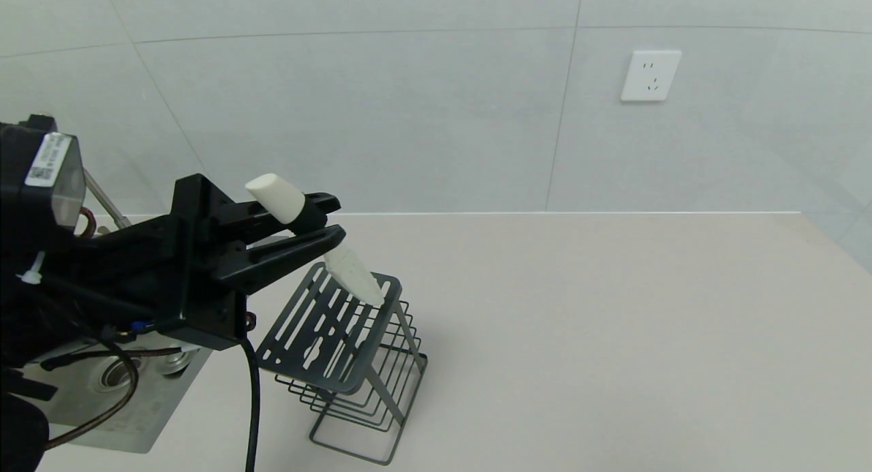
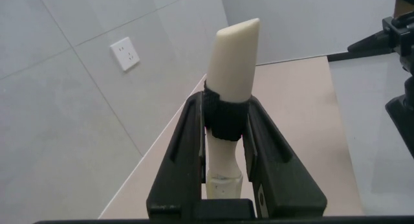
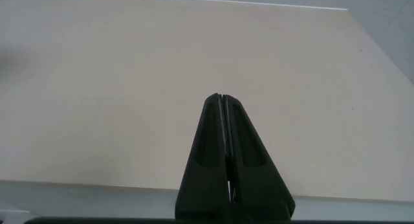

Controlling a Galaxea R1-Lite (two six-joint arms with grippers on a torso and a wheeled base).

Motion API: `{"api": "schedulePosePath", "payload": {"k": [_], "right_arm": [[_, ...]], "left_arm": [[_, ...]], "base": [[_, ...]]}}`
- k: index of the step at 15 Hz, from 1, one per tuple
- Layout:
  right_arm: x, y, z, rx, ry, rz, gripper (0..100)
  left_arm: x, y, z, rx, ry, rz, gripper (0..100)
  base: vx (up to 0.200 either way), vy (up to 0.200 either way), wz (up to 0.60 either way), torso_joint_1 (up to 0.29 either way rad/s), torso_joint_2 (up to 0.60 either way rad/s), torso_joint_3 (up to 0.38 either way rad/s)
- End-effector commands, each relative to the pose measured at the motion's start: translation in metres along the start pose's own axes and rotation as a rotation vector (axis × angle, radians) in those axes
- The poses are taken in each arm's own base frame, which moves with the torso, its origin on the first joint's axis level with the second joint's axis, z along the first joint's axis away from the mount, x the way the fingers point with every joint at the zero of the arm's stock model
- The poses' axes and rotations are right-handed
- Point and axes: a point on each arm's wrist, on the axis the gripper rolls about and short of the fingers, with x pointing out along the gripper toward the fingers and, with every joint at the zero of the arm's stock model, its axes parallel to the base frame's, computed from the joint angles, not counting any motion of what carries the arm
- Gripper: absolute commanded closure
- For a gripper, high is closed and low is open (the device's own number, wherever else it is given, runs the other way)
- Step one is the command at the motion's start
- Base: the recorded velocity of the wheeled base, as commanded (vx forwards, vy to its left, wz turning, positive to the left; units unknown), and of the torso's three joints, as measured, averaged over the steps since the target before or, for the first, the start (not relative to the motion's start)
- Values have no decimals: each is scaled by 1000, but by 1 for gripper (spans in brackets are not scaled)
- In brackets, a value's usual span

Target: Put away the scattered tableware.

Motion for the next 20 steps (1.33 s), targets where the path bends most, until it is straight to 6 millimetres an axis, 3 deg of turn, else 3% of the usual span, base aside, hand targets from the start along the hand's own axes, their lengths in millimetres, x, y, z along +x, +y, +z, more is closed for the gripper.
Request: {"api": "schedulePosePath", "payload": {"k": [1,10,20], "right_arm": [[0,0,0,0,1,1,100],[0,0,0,0,1,-1,100],[0,0,0,0,1,1,100]], "left_arm": [[0,1,-2,-3,4,3,100],[-3,1,-4,-7,14,12,100],[-7,-10,-40,-39,97,-2,100]], "base": [[0,0,0,0,0,0],[0,0,0,0,0,0],[0,0,0,0,0,0]]}}
